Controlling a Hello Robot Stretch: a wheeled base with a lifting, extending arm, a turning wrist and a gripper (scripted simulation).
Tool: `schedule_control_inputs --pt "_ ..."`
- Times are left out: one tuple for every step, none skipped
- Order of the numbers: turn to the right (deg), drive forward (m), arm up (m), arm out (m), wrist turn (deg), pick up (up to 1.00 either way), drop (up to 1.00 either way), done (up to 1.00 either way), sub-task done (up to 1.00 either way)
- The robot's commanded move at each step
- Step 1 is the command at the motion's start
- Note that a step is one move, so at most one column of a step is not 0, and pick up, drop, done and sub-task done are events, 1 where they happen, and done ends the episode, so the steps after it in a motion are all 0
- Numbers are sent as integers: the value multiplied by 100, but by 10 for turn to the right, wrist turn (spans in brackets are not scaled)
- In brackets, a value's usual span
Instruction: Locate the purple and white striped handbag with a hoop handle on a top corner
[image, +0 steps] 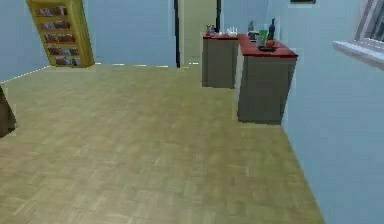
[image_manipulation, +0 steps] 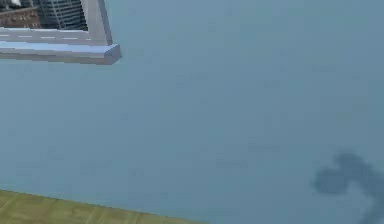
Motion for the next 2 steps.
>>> schedule_control_inputs --pt "0 100 0 0 0 0 0 0 0" --pt "0 100 0 0 0 0 0 0 0"
